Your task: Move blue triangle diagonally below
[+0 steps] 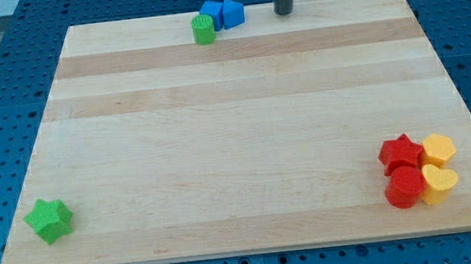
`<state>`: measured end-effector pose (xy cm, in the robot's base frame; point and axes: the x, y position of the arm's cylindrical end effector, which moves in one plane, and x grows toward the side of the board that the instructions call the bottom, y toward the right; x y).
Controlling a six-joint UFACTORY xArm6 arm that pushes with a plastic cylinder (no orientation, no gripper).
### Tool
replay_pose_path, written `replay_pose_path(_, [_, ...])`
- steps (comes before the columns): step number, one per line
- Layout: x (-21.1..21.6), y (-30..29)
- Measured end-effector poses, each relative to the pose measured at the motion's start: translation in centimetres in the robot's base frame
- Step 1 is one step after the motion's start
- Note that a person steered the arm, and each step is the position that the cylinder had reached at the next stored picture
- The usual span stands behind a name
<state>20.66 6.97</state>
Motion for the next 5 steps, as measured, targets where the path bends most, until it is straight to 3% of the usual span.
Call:
replay_pose_path(4, [2.8,-16.1])
replay_pose_path(5, [6.1,-20.5])
